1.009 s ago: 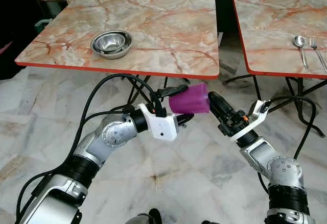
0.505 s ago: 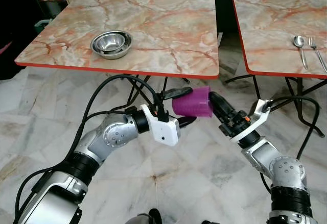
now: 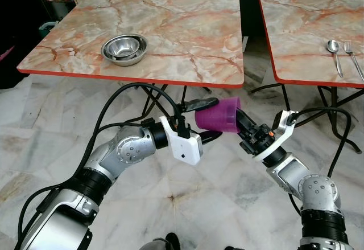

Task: Setting the table

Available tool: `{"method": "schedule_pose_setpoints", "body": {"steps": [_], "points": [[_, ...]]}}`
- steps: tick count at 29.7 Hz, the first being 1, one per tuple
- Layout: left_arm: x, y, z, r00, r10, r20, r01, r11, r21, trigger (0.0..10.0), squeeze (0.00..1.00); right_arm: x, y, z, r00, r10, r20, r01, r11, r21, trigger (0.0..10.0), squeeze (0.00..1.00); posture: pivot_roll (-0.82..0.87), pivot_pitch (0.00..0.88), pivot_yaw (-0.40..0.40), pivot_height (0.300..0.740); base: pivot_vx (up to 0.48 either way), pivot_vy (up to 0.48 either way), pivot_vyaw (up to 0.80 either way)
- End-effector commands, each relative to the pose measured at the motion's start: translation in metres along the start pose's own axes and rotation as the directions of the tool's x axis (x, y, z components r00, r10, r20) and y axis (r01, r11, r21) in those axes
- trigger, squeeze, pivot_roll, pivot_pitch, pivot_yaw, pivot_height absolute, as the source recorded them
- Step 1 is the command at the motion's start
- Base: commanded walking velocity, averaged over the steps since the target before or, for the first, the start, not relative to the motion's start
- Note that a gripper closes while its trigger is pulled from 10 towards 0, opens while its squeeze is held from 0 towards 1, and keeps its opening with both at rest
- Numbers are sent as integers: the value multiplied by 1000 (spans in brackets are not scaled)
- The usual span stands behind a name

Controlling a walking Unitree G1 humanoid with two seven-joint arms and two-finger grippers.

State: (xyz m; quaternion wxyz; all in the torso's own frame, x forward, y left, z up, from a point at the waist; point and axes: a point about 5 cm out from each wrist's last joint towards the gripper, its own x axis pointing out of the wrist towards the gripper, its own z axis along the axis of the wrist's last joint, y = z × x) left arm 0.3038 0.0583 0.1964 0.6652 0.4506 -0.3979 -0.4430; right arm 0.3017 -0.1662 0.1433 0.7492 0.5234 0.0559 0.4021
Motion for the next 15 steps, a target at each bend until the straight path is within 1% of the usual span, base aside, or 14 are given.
{"method": "schedule_pose_setpoints", "body": {"steps": [1, 4, 5, 6, 7, 15], "points": [[1, 2, 4, 999, -37, 31, 36, 999, 32, 10000, 0, -1, -3, 2, 999, -32, 10, 32, 999, -12, 10000, 0, -34, 152, 53, 740, 0, 0, 0], [0, 1, 5, 998, -45, 37, 43, 998, 38, 10000, 0, -1, -5, 4, 998, -47, 29, 47, 999, -16, 9961, 0, -31, 153, 53, 740, 0, 0, 0], [0, 0, 5, 998, -46, 36, 44, 998, 36, 10000, 0, -1, -6, 5, 998, -56, 36, 57, 998, -16, 2941, 0, -32, 152, 53, 740, 0, 0, 0], [0, 0, 5, 998, -46, 36, 45, 998, 35, 10000, 0, -1, -7, 5, 997, -62, 37, 63, 998, -18, 2941, 0, -32, 152, 53, 740, 0, 0, 0], [0, 0, 5, 998, -47, 36, 46, 998, 35, 10000, 0, -1, -7, 5, 997, -62, 38, 62, 998, -17, 0, 0, -31, 151, 53, 740, 0, 0, 0], [1, -1, 6, 998, -50, 42, 49, 998, 35, 10000, 0, -1, -6, 4, 998, -45, 38, 45, 999, -15, 0, 0, -33, 150, 54, 740, 0, 0, 0]]}}
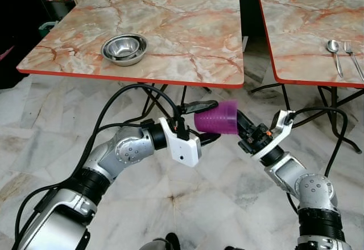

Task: Setting the table

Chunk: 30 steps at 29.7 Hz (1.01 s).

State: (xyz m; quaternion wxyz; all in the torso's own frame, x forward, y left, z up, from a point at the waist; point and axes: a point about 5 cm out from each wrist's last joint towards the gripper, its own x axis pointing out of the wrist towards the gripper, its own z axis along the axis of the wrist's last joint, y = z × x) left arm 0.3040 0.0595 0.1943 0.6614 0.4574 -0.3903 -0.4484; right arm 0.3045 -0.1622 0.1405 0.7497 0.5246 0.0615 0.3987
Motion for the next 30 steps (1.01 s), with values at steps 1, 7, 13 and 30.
{"method": "schedule_pose_setpoints", "body": {"steps": [1, 7, 13, 30], "points": [[2, 1, 7, 998, -28, 51, 27, 999, 33, 10000, 0, -4, -2, 7, 999, -32, 43, 33, 999, -21, 0, 0, -32, 150, 53, 740, 0, 0, 0], [4, 4, 7, 999, -17, 41, 15, 999, 40, 10000, 0, -3, -2, 7, 999, -21, 45, 22, 1000, -15, 0, 0, -31, 151, 54, 740, 0, 0, 0], [8, 6, 7, 1000, -9, 28, 8, 999, 38, 10000, 1000, -3, -1, 6, 999, -14, 45, 14, 1000, -11, 0, 0, -31, 150, 54, 740, 0, 0, 0], [7, 9, 3, 1000, 12, -6, -12, 1000, 24, 10000, 1000, -2, -1, 8, 997, -15, 77, 16, 1000, -13, 0, 0, -30, 149, 54, 740, 0, 0, 0]]}}
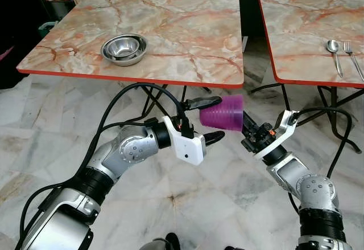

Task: Setting the table

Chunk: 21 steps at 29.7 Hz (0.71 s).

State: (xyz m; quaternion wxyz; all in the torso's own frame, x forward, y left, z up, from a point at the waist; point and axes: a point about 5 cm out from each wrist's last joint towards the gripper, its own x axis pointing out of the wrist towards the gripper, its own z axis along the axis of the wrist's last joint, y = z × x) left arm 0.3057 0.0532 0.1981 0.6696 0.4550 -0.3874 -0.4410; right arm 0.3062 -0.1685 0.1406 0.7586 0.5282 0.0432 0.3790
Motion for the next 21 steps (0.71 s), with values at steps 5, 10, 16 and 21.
{"method": "schedule_pose_setpoints", "body": {"steps": [5, 10, 16, 21], "points": [[-6, 5, -14, 994, -1, -110, 5, 999, 39, 10000, 0, -2, -5, 11, 994, -51, 95, 54, 998, -25, 0, 0, -29, 147, 54, 740, 0, 0, 0], [-13, 5, -27, 978, 32, -206, -24, 999, 41, 10000, 0, -7, -12, 15, 984, -112, 139, 119, 992, -42, 0, 0, -32, 147, 54, 740, 0, 0, 0], [-36, 9, -52, 906, 150, -397, -190, 980, -63, 10000, 0, -22, -37, 28, 899, -339, 276, 375, 923, -86, 10000, 0, -31, 148, 56, 740, 0, 0, 0], [-55, 12, -69, 814, 226, -536, -339, 933, -122, 10000, 0, -34, -51, 30, 830, -454, 323, 512, 851, -121, 10000, 0, -28, 148, 56, 740, 0, 0, 0]]}}
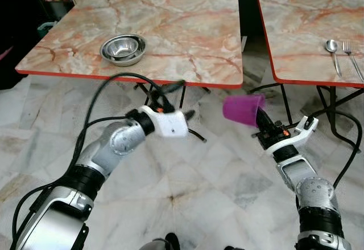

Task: Setting the table

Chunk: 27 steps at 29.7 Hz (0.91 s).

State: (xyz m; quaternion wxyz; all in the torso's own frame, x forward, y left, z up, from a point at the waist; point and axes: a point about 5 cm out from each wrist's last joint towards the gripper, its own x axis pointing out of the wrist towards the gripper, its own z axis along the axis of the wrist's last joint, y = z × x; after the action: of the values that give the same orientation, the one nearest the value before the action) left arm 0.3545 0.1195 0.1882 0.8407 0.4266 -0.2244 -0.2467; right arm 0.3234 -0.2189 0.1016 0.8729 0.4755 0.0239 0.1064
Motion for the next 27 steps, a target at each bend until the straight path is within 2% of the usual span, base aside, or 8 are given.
{"method": "schedule_pose_setpoints", "body": {"steps": [1, 4, 6, 12, 15, 18, 22, 27], "points": [[-19, 9, -38, 961, 142, -236, -184, 969, -166, 10000, 0, -8, -21, -1, 988, -154, 26, 155, 986, -58, 10000, 0, -28, 148, 57, 740, 0, 0, 0], [-27, 10, -50, 931, 180, -317, -255, 942, -217, 10000, 0, -11, -28, -3, 979, -200, 27, 201, 977, -72, 10000, 0, -26, 149, 58, 740, 0, 0, 0], [-42, 9, -68, 877, 216, -430, -354, 895, -272, 10000, 0, -17, -39, -5, 963, -268, 32, 270, 958, -98, 10000, 0, -28, 150, 60, 740, 0, 0, 0], [-107, -40, -119, 668, 86, -739, -478, 810, -338, 10000, 0, -52, -81, -35, 855, -515, -62, 466, 814, -347, 10000, 0, -36, 149, 64, 740, 0, 0, 0], [-118, -59, -123, 625, 10, -780, -517, 754, -405, 10000, 0, -62, -90, -46, 816, -572, -84, 492, 763, -419, 10000, 0, -38, 149, 64, 740, 0, 0, 0], [-136, -100, -125, 541, -152, -827, -533, 698, -478, 10000, 0, -83, -104, -71, 742, -654, -149, 497, 685, -533, 10000, 0, -41, 147, 66, 740, 0, 0, 0], [-144, -119, -124, 498, -216, -840, -544, 677, -497, 10000, 0, -95, -110, -82, 703, -689, -173, 501, 653, -568, 10000, 0, -45, 145, 67, 740, 0, 0, 0], [-156, -145, -119, 446, -307, -841, -605, 588, -536, 10000, 0, -116, -116, -106, 637, -738, -223, 517, 624, -586, 10000, 0, -44, 149, 69, 740, 0, 0, 0]]}}
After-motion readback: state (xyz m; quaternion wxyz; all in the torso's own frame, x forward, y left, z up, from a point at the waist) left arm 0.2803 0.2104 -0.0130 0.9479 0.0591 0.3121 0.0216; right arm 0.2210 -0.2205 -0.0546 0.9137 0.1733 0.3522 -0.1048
